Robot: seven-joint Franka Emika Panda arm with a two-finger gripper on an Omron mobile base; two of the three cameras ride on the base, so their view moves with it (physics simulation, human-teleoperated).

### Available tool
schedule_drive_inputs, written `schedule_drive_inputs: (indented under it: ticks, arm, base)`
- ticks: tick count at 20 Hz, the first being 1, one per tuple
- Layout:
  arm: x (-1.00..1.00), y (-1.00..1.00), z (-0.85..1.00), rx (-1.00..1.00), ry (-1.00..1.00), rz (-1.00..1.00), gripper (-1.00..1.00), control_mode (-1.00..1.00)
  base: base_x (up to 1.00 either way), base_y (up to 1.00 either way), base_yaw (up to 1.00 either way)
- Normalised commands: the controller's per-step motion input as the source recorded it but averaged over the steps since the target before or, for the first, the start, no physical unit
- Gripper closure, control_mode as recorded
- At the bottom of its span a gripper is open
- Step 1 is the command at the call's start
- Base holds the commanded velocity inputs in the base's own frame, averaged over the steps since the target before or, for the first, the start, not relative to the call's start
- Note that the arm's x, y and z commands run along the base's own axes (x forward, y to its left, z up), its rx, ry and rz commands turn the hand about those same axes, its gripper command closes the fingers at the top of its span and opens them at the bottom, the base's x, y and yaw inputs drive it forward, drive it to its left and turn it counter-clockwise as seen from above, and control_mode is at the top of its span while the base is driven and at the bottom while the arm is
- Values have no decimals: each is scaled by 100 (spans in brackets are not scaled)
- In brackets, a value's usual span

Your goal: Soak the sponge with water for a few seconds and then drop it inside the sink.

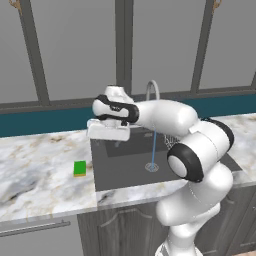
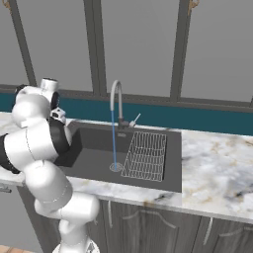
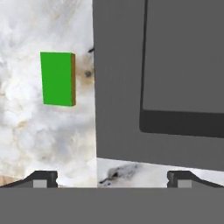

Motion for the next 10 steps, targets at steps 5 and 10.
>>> schedule_drive_inputs:
  ticks: [5, 10]
  arm:
    - [18, 32, -7, -11, -2, 0, -100, -100]
    - [23, 20, -21, -7, -12, 0, -100, -100]
  base:
    - [0, 0, 0]
    - [0, 0, 0]
